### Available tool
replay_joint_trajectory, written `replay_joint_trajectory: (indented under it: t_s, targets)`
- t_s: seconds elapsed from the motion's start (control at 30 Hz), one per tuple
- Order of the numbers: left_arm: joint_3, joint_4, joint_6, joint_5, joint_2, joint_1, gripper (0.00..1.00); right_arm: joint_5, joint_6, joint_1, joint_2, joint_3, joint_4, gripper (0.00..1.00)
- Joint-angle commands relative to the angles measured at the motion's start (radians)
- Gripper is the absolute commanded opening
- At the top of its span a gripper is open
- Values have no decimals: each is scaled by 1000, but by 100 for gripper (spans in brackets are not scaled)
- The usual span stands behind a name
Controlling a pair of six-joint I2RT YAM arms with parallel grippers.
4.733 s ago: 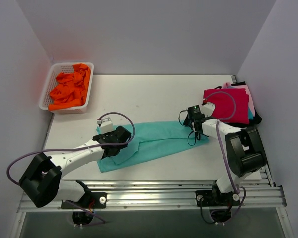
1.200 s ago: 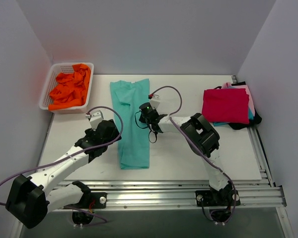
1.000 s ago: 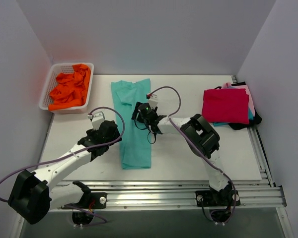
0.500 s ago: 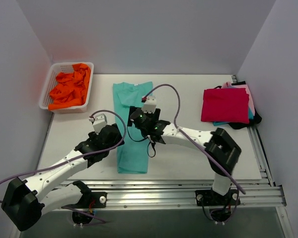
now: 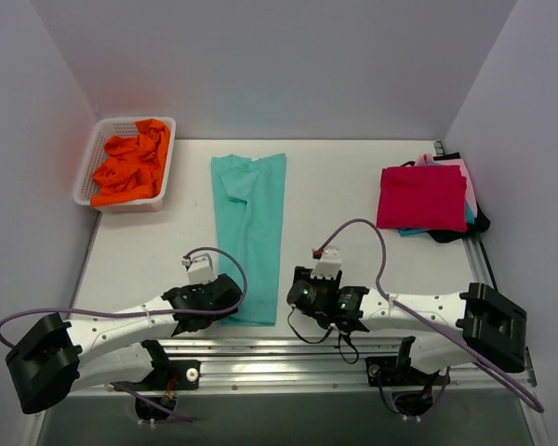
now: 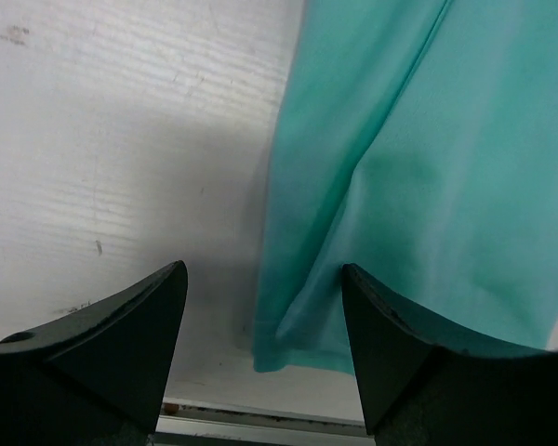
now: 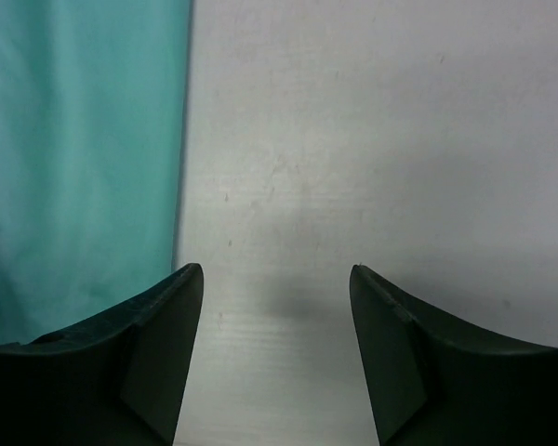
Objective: Fold and stack the t-shirts
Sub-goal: Grab the bottom of the folded rectangular tshirt with both arms
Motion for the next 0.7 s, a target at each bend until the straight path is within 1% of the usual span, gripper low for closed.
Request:
replay_joint_trajectory:
  t_s: [0.0, 0.03, 0.1, 0.2, 0.23, 0.27, 0.33, 0.5, 0.67]
  targets:
    - [-24, -25, -134, -16, -24, -35, 76, -12, 132, 75, -12, -33, 26, 58]
    - [-41, -41, -152, -29, -36, -55, 76, -16, 142, 111, 17, -28, 34, 57]
    - [-49, -72, -204, -43, -83, -73, 74, -14, 162, 146, 57, -13, 55, 56]
    - [-66, -124, -243, -64, -146, -107, 72, -6, 176, 195, 160, 39, 65, 54]
    - [-69, -149, -250, -67, -159, -111, 70, -5, 175, 204, 177, 51, 65, 54]
    - [-73, -155, -255, -66, -170, -121, 69, -8, 175, 218, 194, 71, 103, 54]
    - [-80, -164, -263, -61, -200, -130, 64, -20, 161, 224, 240, 84, 130, 54]
    - [-78, -175, -287, -73, -202, -158, 62, -48, 156, 231, 324, 121, 173, 54]
    - [-70, -164, -293, -69, -151, -161, 57, -52, 165, 232, 338, 127, 169, 53]
